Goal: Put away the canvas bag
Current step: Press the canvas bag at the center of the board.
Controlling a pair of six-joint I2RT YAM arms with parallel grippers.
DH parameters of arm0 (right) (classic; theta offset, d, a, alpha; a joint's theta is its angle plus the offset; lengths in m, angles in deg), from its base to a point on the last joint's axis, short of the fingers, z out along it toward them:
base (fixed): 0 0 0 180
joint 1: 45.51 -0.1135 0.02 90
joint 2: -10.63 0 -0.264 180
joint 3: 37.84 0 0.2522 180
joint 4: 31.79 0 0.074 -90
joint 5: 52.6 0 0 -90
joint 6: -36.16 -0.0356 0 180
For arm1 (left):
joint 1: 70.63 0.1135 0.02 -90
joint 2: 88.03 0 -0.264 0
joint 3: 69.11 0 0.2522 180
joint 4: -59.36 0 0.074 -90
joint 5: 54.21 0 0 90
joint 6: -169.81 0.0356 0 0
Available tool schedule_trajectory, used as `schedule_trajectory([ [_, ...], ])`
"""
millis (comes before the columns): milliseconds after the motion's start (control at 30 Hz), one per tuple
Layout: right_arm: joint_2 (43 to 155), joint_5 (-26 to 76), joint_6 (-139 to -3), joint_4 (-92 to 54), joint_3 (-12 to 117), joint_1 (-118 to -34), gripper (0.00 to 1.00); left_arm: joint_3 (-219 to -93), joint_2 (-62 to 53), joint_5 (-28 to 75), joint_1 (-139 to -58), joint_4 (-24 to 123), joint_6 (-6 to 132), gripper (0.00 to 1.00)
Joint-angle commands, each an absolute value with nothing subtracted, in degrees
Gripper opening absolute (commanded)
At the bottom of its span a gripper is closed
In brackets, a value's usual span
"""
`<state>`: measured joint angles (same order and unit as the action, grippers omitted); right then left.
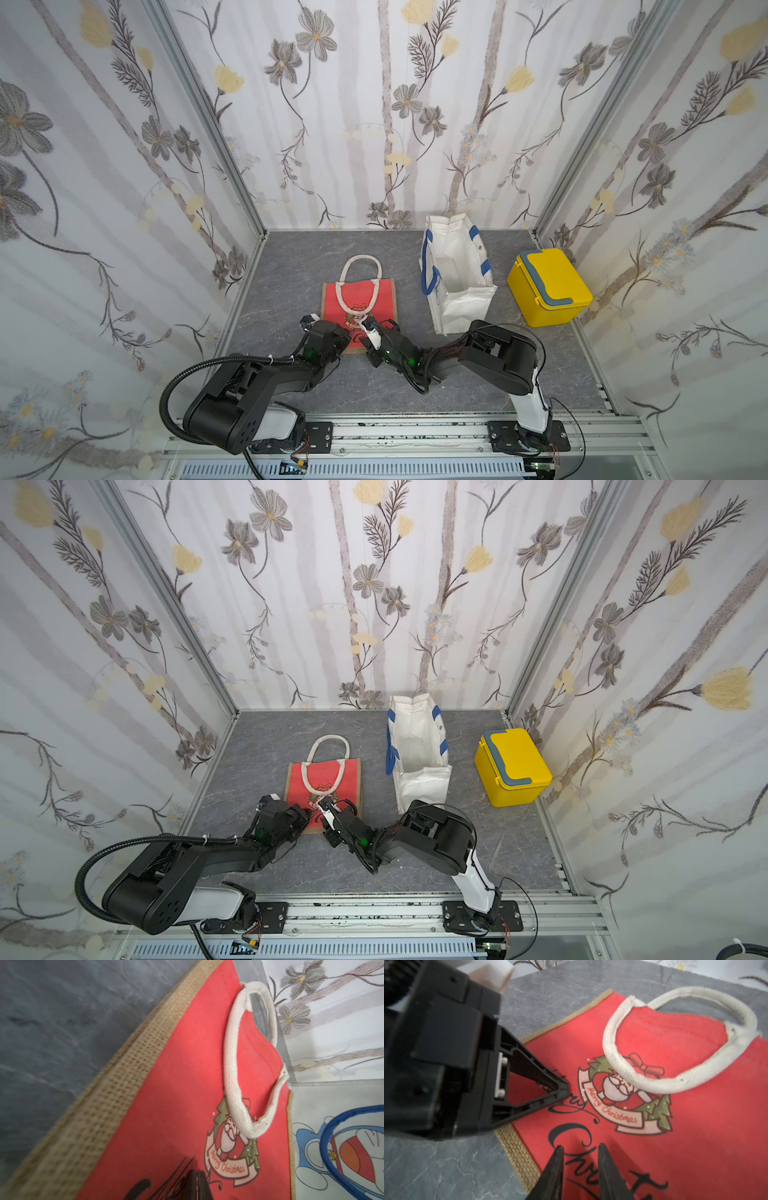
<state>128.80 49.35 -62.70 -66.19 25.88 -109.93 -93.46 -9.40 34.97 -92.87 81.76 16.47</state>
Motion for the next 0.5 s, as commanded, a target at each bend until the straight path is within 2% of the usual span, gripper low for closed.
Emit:
schedule_trajectory([
  [0,129.1,51.5,-65.8,-64.9,25.7,-109.9,0.25,-93.1,-9.3,39.9,-93.0,77.4,13.7,0.05],
  [233,126.8,59.2,-67.6,-48.9,26.6,-109.7,0.21,-94.4,-7.8,41.9,-92.9,70.4,14.9,0.01],
  [467,124.8,59.8,-68.8,-48.5,20.9,-108.5,0.18,-92.8,-9.7,41.9,-92.8,69.2,14.8,0.00],
])
